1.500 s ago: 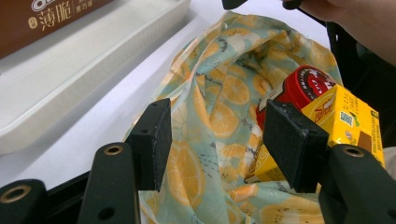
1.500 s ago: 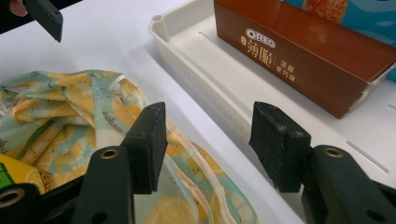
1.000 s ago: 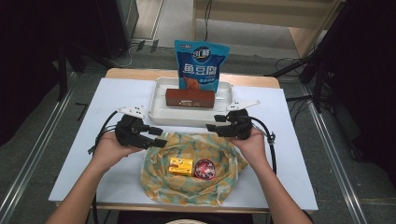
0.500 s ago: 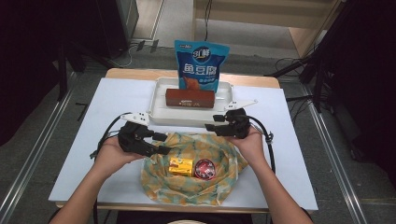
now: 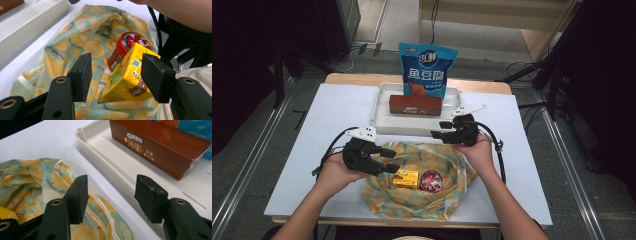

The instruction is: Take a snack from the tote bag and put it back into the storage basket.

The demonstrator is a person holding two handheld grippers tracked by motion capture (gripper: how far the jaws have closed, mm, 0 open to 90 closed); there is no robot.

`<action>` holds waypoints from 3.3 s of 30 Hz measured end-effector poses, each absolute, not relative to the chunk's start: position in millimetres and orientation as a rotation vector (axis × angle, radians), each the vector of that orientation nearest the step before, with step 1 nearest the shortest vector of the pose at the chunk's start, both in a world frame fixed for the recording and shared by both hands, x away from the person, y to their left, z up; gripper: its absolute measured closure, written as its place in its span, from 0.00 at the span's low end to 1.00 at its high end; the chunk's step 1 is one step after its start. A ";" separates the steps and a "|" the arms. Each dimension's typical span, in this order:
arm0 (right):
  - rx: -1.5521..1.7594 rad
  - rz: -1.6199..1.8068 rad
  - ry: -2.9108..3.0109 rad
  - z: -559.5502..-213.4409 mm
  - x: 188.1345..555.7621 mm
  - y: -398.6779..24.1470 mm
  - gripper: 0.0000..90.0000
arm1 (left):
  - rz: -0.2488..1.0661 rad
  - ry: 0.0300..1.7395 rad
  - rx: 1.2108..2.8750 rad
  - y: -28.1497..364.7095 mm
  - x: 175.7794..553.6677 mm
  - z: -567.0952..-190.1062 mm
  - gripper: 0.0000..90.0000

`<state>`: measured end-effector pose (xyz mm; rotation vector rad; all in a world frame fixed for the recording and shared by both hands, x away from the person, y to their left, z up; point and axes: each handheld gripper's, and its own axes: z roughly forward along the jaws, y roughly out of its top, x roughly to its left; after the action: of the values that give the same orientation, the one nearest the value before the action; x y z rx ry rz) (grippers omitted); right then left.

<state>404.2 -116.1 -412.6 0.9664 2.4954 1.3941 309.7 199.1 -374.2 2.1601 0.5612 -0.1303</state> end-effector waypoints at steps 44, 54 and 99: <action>0.976 1.393 2.499 -412.9 408.0 -114.3 0.50 | -0.204 0.444 2.244 172.1 295.8 -403.1 0.48; 0.974 1.395 2.504 -413.7 408.3 -113.9 0.50 | -0.192 0.452 2.216 176.4 299.7 -402.5 0.54; 0.934 1.396 2.533 -414.6 404.4 -113.9 0.49 | -0.110 0.515 2.160 189.6 304.0 -367.1 0.57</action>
<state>404.4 -113.9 -414.6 0.9335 2.5333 1.3960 304.0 189.6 -367.1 2.1596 0.5151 -0.1103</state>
